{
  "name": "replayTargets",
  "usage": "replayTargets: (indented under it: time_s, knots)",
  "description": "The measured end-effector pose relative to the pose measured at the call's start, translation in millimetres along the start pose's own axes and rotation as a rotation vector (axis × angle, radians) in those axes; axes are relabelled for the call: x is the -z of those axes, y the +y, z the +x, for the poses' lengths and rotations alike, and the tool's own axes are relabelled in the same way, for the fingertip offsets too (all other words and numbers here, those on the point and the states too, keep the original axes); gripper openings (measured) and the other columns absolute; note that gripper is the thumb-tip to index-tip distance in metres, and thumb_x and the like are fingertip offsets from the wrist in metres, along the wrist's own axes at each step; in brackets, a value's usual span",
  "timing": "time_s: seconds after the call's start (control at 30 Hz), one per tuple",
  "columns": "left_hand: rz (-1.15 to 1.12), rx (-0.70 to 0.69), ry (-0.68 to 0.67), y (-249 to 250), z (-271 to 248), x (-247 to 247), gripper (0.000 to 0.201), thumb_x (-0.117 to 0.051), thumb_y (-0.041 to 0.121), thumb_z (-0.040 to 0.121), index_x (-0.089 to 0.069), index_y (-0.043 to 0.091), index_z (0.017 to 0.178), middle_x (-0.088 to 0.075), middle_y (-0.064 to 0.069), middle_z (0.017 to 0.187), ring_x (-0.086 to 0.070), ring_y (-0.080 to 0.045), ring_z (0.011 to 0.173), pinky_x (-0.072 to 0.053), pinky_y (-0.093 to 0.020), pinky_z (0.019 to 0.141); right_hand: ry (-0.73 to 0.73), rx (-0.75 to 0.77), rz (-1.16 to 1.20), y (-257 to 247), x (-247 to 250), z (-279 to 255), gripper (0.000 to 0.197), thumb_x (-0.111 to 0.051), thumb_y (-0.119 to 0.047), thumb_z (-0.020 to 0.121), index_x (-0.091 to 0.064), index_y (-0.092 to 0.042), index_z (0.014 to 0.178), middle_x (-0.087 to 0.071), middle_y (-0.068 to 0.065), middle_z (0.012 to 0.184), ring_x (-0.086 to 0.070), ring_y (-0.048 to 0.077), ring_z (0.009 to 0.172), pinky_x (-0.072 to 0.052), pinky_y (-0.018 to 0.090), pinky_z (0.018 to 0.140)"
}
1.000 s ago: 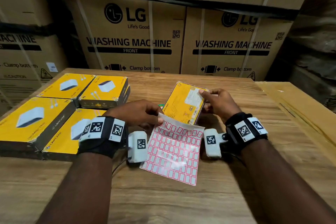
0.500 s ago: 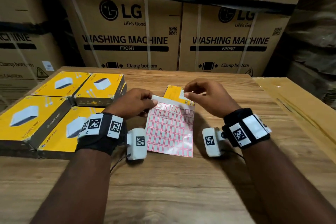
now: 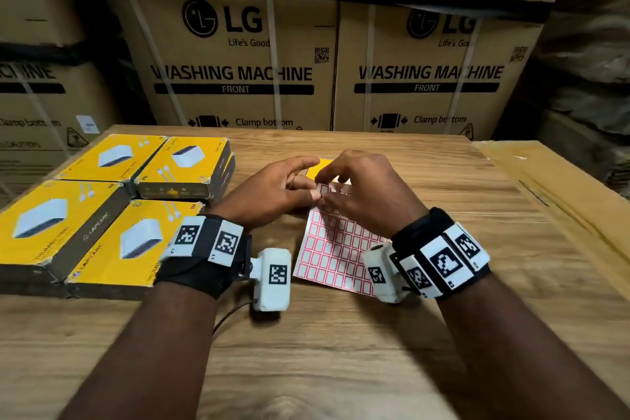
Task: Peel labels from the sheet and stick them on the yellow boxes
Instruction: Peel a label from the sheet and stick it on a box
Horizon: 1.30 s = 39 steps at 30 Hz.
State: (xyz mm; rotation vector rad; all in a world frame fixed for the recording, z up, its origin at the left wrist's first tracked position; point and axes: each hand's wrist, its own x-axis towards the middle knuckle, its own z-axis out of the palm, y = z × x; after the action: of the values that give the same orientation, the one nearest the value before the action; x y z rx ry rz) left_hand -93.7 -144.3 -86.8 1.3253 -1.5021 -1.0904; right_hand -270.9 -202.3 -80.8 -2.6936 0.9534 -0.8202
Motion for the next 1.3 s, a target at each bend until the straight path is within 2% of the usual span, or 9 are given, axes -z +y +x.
replayTargets:
  time_s: [0.1, 0.17, 0.27, 0.4, 0.6, 0.73, 0.87, 1.07, 1.3]
  knots:
    - [-0.004, -0.004, -0.003, -0.1, -0.3, -0.7, 0.071, -0.064, 0.0, 0.09, -0.03, 0.013, 0.151, -0.073, -0.011, 0.105, -0.07, -0.026, 0.1, -0.057, -0.03, 0.081, 0.007, -0.029, 0.035, 2.0, 2.0, -0.7, 0.014, -0.076, -0.027, 0.083, -0.073, -0.026, 0.097, -0.066, -0.014, 0.095, -0.055, -0.001, 0.083, -0.034, 0.01, 0.064]
    - [0.003, -0.002, -0.004, -1.6, 0.5, -1.4, 0.078, -0.067, -0.002, 0.086, -0.028, 0.013, 0.152, -0.073, -0.012, 0.104, -0.07, -0.026, 0.099, -0.057, -0.032, 0.082, -0.015, -0.056, 0.059, 3.4, 1.9, -0.6, 0.012, -0.077, -0.025, 0.082, -0.073, -0.026, 0.093, -0.068, -0.013, 0.092, -0.057, -0.002, 0.081, -0.035, 0.009, 0.063]
    - [0.056, 0.016, 0.011, -4.8, 1.6, -0.7, 0.084, -0.072, -0.003, 0.082, -0.029, 0.014, 0.152, -0.073, -0.011, 0.101, -0.072, -0.024, 0.095, -0.057, -0.033, 0.086, -0.064, -0.111, 0.124, 8.1, 2.3, 0.1, 0.01, -0.079, -0.026, 0.08, -0.071, -0.028, 0.086, -0.068, -0.013, 0.086, -0.061, -0.001, 0.081, -0.041, 0.012, 0.063]
    - [0.11, 0.041, 0.02, -6.5, 1.5, -1.4, 0.082, -0.074, -0.001, 0.08, -0.033, 0.01, 0.15, -0.075, -0.008, 0.095, -0.073, -0.017, 0.088, -0.056, -0.022, 0.075, -0.121, -0.143, 0.177, 12.4, 1.1, 0.5, 0.005, -0.078, -0.027, 0.081, -0.073, -0.027, 0.08, -0.07, -0.012, 0.079, -0.063, 0.0, 0.077, -0.052, 0.02, 0.069]
    - [0.192, 0.138, -0.072, -9.7, 2.3, -1.4, 0.077, -0.074, 0.006, 0.083, -0.033, 0.008, 0.148, -0.075, -0.003, 0.085, -0.072, -0.015, 0.085, -0.055, -0.03, 0.084, -0.241, -0.116, 0.175, 12.5, 0.1, 1.1, 0.01, -0.073, -0.021, 0.087, -0.068, -0.025, 0.079, -0.067, -0.011, 0.073, -0.061, -0.002, 0.069, -0.042, 0.016, 0.062]
    - [0.202, 0.183, -0.115, -14.1, 3.8, -0.5, 0.081, -0.073, 0.008, 0.084, -0.027, 0.008, 0.15, -0.074, -0.002, 0.082, -0.072, -0.018, 0.086, -0.054, -0.044, 0.093, -0.304, -0.077, 0.151, 11.2, 0.3, 1.1, 0.005, -0.07, -0.02, 0.089, -0.069, -0.019, 0.084, -0.067, -0.01, 0.076, -0.061, 0.001, 0.071, -0.045, 0.02, 0.064]
    - [0.222, 0.192, -0.146, -13.7, 4.1, -0.1, 0.075, -0.072, 0.009, 0.085, -0.031, 0.009, 0.148, -0.074, -0.001, 0.081, -0.072, -0.017, 0.085, -0.055, -0.039, 0.089, -0.309, -0.061, 0.136, 11.3, 0.0, 0.5, 0.004, -0.069, -0.021, 0.089, -0.069, -0.02, 0.085, -0.068, -0.007, 0.079, -0.062, 0.005, 0.076, -0.049, 0.026, 0.068]
    - [0.245, 0.179, -0.164, -10.0, 3.4, 0.2, 0.056, -0.071, 0.008, 0.085, -0.047, 0.012, 0.136, -0.072, -0.004, 0.082, -0.072, -0.018, 0.086, -0.056, -0.039, 0.086, -0.311, -0.065, 0.156, 10.0, 0.2, 0.1, 0.006, -0.068, -0.018, 0.09, -0.068, -0.021, 0.084, -0.068, -0.008, 0.079, -0.063, 0.005, 0.077, -0.05, 0.026, 0.07]
    - [0.277, 0.16, -0.165, -9.1, 2.4, 0.1, 0.051, -0.071, 0.007, 0.086, -0.05, 0.013, 0.132, -0.072, -0.005, 0.081, -0.072, -0.02, 0.085, -0.055, -0.048, 0.091, -0.325, -0.084, 0.178, 7.5, -1.9, -1.7, 0.014, -0.064, -0.017, 0.092, -0.061, -0.025, 0.082, -0.06, -0.015, 0.075, -0.055, -0.004, 0.072, -0.035, 0.016, 0.06]
